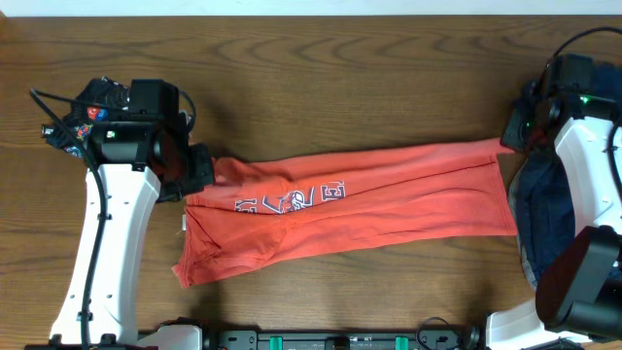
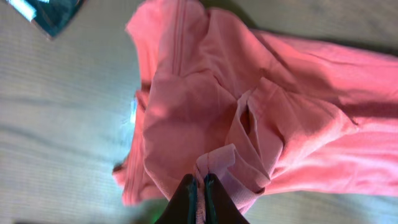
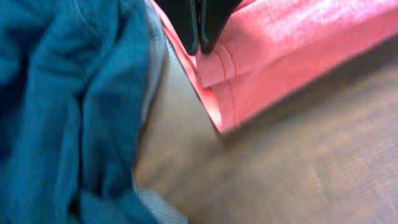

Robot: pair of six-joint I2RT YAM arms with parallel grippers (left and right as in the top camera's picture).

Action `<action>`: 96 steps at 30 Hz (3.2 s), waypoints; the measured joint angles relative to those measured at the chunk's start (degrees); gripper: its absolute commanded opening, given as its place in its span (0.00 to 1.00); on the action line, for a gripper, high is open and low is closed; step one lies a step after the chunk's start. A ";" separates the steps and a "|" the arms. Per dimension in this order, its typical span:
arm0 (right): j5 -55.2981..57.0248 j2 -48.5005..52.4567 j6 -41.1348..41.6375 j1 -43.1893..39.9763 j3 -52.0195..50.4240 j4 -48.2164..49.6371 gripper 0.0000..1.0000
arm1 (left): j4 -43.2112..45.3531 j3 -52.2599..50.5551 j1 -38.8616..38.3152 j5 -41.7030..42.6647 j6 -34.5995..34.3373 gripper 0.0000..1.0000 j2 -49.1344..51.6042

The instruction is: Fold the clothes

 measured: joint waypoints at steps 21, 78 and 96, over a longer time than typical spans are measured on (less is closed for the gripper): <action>3.98 -0.04 -1.09 0.00 -0.02 -14.95 0.01 | -17.03 0.00 0.00 3.04 -0.35 0.06 0.00; 2.91 -0.04 -3.08 -0.85 -0.07 -17.66 0.10 | -22.82 -0.02 0.00 9.07 -1.84 0.06 -10.38; -3.58 2.97 -3.96 -0.85 -13.44 -0.98 0.08 | -4.50 -2.84 0.00 9.07 -1.86 0.06 -10.23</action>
